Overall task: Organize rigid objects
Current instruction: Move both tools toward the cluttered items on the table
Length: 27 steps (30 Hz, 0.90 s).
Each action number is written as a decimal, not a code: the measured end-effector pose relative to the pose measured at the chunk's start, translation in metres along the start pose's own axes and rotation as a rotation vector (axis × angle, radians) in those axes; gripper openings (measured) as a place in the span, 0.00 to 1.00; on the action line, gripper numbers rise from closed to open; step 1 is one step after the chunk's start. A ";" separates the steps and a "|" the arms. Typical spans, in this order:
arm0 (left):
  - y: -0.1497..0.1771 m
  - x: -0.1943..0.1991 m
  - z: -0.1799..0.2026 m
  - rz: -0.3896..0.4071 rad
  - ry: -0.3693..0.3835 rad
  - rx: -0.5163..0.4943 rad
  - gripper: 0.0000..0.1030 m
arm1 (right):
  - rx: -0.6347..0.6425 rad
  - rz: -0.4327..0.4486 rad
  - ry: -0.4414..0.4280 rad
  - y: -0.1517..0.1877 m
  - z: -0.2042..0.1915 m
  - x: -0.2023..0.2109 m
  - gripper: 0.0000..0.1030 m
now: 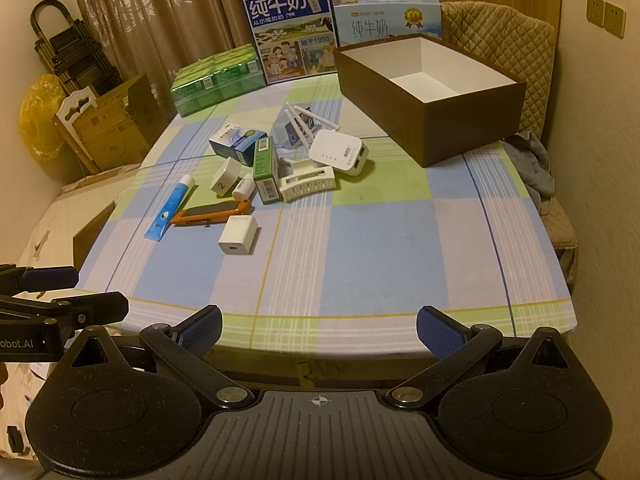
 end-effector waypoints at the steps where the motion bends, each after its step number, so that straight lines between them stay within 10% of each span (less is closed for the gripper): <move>1: 0.000 0.000 0.000 0.000 0.001 0.000 0.85 | 0.000 0.000 0.000 0.000 0.000 0.000 0.98; 27: 0.000 -0.001 0.001 0.000 0.001 0.000 0.85 | 0.001 -0.004 -0.004 -0.006 0.002 -0.007 0.98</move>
Point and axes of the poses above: each gripper's, at about its wrist camera, not at the fingertips, and x roughly against the way its jaws point, z to its right, y to its underside, the point moved 9 cm from there along -x, roughly the way its jaws point, and after that the axes turned 1 degree about -y, right-handed, at the moved point
